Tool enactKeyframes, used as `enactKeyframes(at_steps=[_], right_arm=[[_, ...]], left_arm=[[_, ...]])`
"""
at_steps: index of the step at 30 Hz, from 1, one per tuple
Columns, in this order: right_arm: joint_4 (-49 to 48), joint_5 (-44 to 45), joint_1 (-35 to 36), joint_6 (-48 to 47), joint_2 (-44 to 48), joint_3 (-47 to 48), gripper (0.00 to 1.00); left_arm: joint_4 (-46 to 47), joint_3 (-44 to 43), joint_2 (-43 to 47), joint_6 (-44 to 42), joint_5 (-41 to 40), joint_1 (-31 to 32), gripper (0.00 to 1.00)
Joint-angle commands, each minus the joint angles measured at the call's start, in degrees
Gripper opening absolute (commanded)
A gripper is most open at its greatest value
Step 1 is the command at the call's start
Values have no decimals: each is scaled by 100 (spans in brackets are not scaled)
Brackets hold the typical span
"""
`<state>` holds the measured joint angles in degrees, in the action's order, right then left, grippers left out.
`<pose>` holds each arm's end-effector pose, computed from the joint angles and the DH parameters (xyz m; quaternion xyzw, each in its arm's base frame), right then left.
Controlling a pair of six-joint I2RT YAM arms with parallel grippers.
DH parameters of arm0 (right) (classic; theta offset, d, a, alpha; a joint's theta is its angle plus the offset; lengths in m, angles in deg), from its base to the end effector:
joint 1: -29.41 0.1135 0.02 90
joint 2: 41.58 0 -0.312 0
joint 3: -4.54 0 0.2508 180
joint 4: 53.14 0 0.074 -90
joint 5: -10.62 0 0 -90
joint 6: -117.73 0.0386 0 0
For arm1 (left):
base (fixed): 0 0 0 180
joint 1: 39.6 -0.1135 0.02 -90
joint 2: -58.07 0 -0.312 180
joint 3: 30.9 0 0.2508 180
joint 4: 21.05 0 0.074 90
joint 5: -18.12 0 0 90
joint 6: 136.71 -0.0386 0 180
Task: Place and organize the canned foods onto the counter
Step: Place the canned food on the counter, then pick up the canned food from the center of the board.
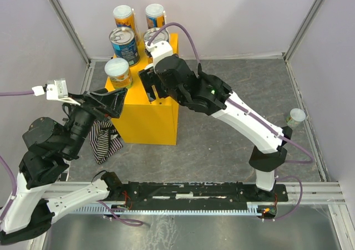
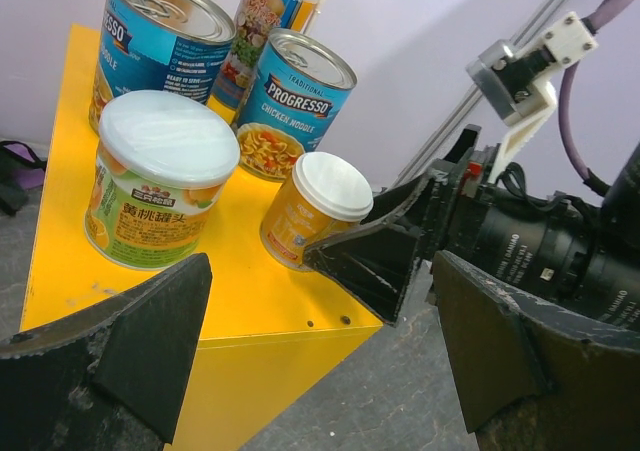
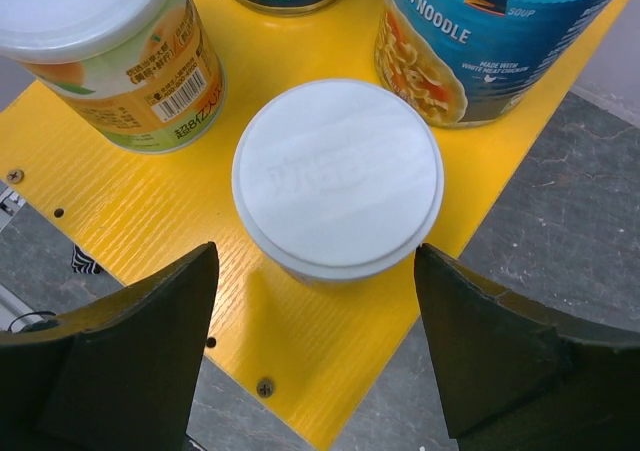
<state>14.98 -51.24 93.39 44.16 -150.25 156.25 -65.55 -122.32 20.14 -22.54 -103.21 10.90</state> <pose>0.1923 0.3524 0.5345 -0.2106 0.8016 0.1794 0.5300 0.0338 -0.0094 0.5236 -0.0575 0.6557 -0.3046 0.6885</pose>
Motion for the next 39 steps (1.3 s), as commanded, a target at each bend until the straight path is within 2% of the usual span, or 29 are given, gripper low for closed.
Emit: enactKeyframes(at_steps=[1,18,22,28,32,39], right_arm=[[-136,138,96,1,473,-21,86],[-497,633,536,251,1786,-1278,87],[-606,1066,563,338,2226,-1787,86],[-470,2200,551,477,2740,-2490,87],[-43,2682,276,729,2969,-2695,87],[370,2177,-920,1252,3344,-3241,87]], left_arm=[[298,-103,8,119,-70,-11,98],[290,-192,0,109,-119,-7,98],[291,-269,-59,91,-134,-6,98],[319,-395,-142,3,-136,-7,98],[315,-454,-154,-53,-310,-5,98],[192,-511,-149,-146,-474,-5,98]])
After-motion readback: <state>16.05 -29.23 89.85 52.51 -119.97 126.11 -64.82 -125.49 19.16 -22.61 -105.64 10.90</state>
